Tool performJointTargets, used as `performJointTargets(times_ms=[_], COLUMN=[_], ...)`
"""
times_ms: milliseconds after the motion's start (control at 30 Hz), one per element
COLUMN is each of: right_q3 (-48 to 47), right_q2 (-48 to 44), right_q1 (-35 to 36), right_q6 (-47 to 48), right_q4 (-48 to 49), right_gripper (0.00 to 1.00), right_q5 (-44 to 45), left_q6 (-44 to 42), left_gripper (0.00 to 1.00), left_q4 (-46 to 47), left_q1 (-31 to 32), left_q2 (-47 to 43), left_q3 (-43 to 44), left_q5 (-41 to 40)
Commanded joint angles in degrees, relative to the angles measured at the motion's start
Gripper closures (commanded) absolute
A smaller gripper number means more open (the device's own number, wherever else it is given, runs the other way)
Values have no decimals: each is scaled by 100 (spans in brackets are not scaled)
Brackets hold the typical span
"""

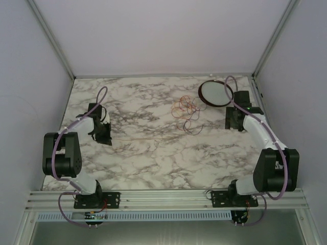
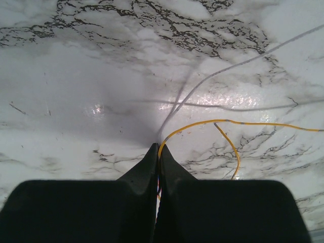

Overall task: Zip-tie the wires
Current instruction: Adjust the cable at the center of the board.

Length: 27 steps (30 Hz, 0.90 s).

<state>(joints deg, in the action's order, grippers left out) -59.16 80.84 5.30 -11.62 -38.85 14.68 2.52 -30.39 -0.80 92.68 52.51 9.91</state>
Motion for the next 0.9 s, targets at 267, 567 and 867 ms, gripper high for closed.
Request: performJointTargets(times_ms=[267,567,867], right_q3=[-496,-659,-905], right_q2=[419,419,273], right_q1=[-679,-817,-1482], right_q6=[-341,-385,-316], right_q4=[-392,-476,-356], right_gripper=[17,4,1], right_q5=[2157,3228,3038], left_q6=[-85,-93,-78], left_gripper=[100,100,100], left_q4=[-125,-107,-107], left_q1=[-39,-34,-34], left_q2=[70,114,142], left_q3=[111,113,101], left_q5=[-84,-41,-233])
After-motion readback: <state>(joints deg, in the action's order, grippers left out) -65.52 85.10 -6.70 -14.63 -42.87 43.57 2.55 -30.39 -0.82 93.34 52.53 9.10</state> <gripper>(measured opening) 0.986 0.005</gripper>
